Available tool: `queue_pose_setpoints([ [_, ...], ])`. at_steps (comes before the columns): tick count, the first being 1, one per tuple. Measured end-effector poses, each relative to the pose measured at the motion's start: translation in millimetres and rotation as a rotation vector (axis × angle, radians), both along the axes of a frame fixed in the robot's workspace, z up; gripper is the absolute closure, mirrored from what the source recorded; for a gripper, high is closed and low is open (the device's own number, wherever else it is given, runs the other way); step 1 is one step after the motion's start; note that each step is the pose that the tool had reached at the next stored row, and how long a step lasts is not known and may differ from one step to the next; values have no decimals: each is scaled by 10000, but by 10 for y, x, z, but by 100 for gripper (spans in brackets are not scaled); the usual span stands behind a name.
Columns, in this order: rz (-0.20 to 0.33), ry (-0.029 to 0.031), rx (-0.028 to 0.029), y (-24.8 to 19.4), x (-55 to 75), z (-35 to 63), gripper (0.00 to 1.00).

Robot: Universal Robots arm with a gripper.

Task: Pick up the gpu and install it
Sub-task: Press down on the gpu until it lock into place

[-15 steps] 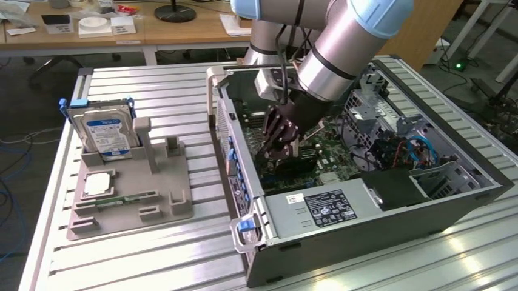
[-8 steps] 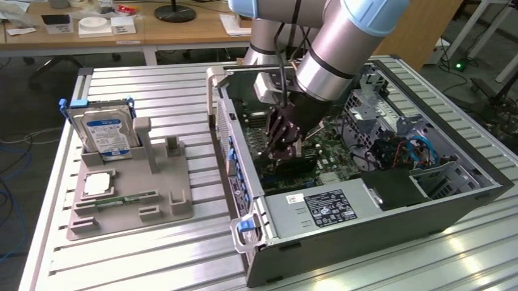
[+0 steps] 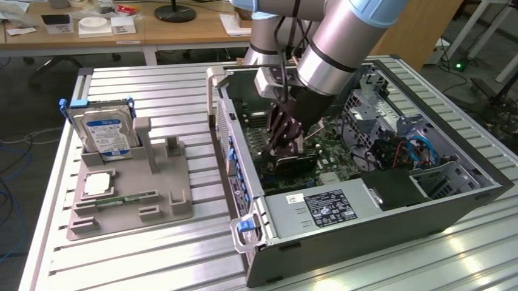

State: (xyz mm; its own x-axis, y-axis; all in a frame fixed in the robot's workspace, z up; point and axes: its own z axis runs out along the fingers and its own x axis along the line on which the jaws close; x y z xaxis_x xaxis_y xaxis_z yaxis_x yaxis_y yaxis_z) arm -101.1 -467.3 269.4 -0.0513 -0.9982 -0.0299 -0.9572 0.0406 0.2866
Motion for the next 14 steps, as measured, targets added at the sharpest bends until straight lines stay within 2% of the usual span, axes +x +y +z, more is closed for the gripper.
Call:
queue_pose_setpoints([
  [1, 1, -68, -1, 0, 0, 1, 90],
  [3, 2, -270, -1, 0, 0, 1, 90],
  [8, 9, -966, 0, 4, -1, 1, 90],
  [10, 11, -1199, 0, 7, -4, 3, 90],
  [14, 14, -1612, 0, 12, -9, 10, 90],
])
